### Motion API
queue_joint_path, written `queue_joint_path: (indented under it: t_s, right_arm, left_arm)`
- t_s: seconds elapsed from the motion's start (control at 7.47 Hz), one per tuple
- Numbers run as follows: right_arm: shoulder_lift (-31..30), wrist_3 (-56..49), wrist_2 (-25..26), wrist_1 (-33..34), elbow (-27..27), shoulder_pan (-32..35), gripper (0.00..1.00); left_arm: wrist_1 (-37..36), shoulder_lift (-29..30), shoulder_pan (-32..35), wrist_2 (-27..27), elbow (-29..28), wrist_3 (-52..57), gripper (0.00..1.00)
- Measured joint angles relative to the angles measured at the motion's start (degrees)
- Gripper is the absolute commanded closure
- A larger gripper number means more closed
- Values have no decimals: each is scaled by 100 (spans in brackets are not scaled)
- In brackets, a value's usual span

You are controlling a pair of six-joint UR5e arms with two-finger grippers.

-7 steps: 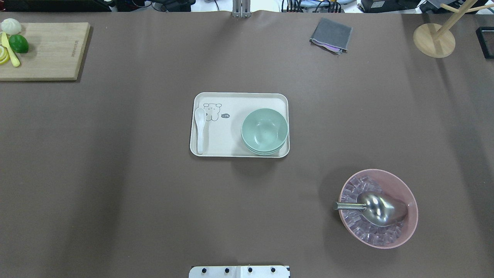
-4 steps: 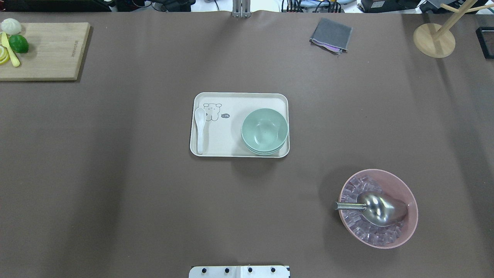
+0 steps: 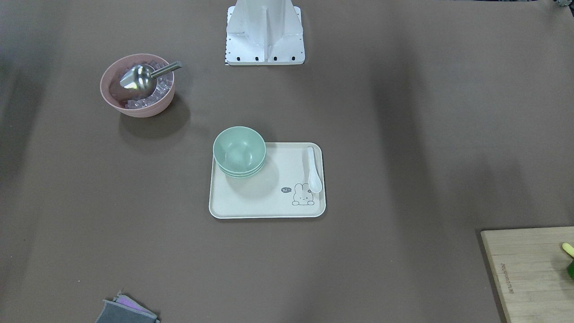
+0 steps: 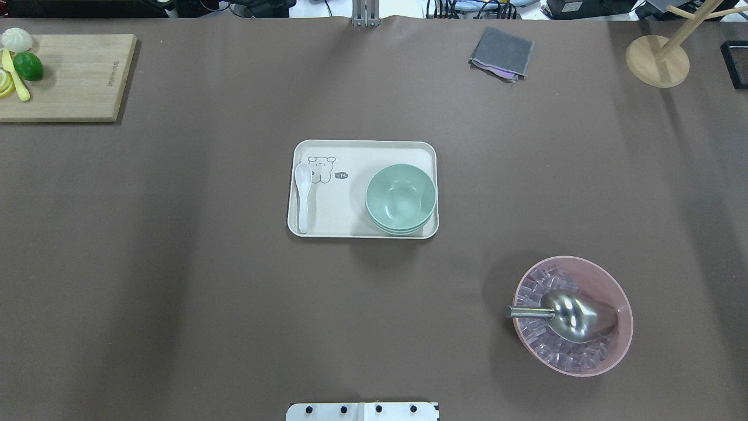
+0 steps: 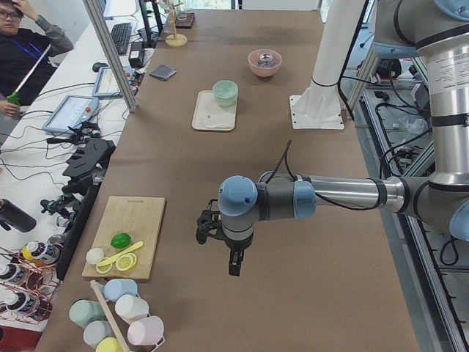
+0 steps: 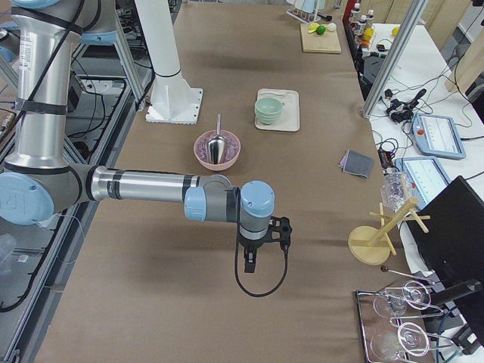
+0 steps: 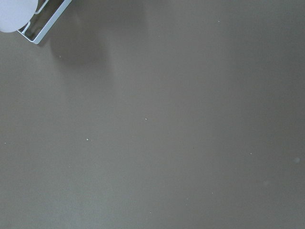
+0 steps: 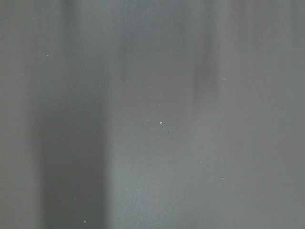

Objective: Stack green bowls together

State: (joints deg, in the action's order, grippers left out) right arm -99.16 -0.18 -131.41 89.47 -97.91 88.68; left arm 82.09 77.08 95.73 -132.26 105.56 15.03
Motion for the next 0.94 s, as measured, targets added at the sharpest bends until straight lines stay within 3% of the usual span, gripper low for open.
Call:
queue_joint_path:
  t_s: [0.94]
  right_arm:
    - [10, 9, -16, -101, 6, 0, 0]
  left_arm:
    - [0, 0, -2, 8, 0, 0, 2]
